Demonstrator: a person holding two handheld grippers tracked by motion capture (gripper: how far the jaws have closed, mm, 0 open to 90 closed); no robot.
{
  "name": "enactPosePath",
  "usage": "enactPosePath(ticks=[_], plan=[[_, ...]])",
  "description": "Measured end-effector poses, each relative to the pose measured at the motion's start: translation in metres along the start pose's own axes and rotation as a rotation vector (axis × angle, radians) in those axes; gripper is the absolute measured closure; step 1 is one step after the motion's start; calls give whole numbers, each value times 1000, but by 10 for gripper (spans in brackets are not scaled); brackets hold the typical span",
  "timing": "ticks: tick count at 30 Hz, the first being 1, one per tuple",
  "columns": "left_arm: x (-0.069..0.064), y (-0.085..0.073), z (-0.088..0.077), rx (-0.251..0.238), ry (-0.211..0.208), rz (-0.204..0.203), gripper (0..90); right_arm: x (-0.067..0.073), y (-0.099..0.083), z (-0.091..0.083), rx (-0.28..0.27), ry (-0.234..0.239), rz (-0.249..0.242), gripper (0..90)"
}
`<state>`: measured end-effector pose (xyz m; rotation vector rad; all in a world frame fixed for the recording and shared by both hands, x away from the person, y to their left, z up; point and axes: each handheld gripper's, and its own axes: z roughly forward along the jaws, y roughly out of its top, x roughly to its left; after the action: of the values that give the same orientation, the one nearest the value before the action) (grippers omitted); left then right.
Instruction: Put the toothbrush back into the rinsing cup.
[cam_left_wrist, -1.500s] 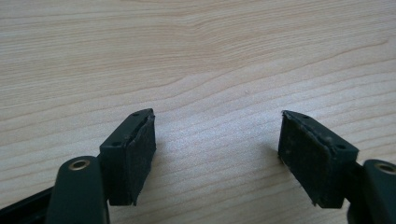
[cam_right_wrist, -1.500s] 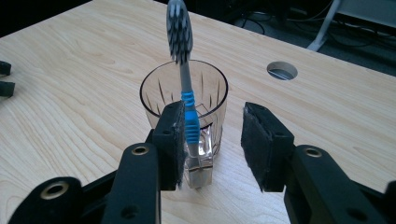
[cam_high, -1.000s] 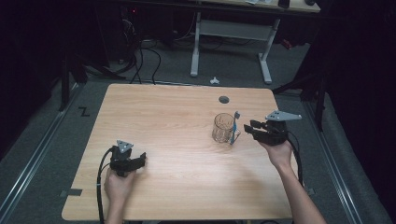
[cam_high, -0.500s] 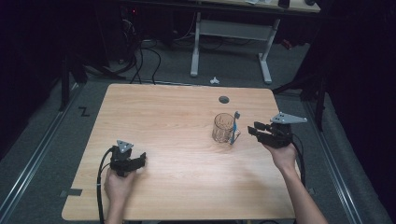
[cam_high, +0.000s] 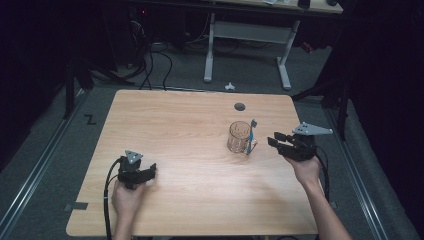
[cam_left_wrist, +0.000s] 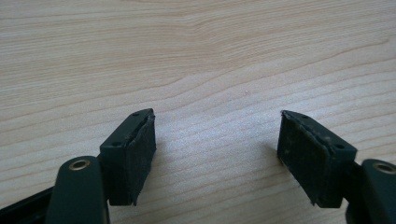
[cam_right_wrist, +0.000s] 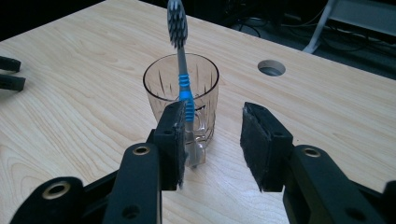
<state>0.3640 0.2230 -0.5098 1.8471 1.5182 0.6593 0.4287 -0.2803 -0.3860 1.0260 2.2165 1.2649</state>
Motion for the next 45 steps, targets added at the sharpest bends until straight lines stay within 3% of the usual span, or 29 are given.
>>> enactPosePath(ticks=[19, 45], plan=[[0, 0, 0, 0, 0, 1, 285, 1, -12, -9, -21, -1, 20, 607], [0, 0, 0, 2, 2, 3, 285, -6, -45, -10, -14, 0, 99, 612]])
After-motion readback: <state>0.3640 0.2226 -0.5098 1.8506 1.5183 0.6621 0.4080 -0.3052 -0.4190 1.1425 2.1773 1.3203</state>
